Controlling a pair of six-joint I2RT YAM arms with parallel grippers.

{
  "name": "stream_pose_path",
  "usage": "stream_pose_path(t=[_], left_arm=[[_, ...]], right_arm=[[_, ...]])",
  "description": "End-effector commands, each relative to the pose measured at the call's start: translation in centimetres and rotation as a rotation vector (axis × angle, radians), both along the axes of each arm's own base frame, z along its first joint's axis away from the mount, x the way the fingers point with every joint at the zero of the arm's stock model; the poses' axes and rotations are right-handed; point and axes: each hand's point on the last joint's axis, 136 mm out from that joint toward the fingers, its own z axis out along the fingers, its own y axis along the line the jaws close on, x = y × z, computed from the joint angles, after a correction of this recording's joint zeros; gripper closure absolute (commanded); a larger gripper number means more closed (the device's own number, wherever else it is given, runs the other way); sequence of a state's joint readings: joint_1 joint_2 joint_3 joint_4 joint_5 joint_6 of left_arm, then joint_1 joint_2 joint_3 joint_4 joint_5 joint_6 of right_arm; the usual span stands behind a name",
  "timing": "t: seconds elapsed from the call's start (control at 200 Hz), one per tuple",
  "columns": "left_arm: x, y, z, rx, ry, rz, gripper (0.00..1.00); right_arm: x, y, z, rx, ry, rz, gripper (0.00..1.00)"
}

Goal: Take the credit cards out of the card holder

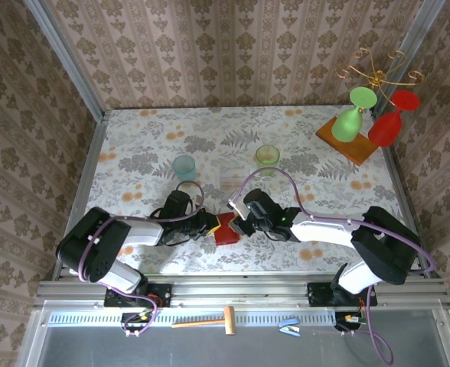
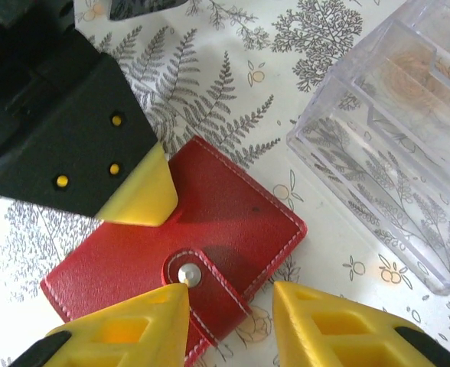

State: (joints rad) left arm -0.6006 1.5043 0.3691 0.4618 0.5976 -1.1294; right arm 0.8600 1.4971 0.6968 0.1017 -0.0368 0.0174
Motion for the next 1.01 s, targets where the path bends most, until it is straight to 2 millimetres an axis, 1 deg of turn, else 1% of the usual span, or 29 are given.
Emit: stream_pose_path(t=[0.0,0.16,0.22,0.325,0.495,0.585,0.73,0.805,0.905,1.0], left_arm=[[-0.8,1.4,-2.8,0.093,0.063,0.016,0.87],[-0.7,1.1,-2.8,0.078,0.067,0.009,0.87],[-0.7,1.1,-2.9,0.075,0.07,0.01,0.87],[-0.6,1.0,-2.9,0.068,0.07,0.012,0.88],[-0.6,1.1,-2.9,0.064,0.071,0.016,0.89],[-0.5,1.1,-2.8,0.062,0.07,0.017,0.9],[-0.5,1.2,-2.9,0.062,0.074,0.018,0.9],[-0.4,1.2,-2.9,0.061,0.074,0.019,0.9],[-0.5,1.3,-3.0,0.065,0.078,0.02,0.9],[-0.6,1.4,-3.2,0.069,0.083,0.023,0.9]], right_arm=[[-1.6,-0.2,-0.3,-0.083,-0.01,0.103,0.62],[-1.7,0.7,-1.1,-0.158,-0.045,0.213,0.61],[-1.3,0.9,-1.4,-0.175,-0.06,0.223,0.61],[-0.7,1.6,-1.4,-0.177,-0.08,0.237,0.61],[-0.7,2.4,-2.1,-0.185,-0.06,0.271,0.59],[-0.8,2.6,-2.6,-0.193,-0.041,0.282,0.57],[-1.3,2.2,-3.9,-0.226,0.0,0.293,0.56],[-1.1,1.8,-4.2,-0.245,-0.001,0.276,0.56],[-0.1,1.2,-4.3,-0.276,-0.028,0.228,0.6],[0.9,0.8,-4.0,-0.287,-0.062,0.165,0.71]])
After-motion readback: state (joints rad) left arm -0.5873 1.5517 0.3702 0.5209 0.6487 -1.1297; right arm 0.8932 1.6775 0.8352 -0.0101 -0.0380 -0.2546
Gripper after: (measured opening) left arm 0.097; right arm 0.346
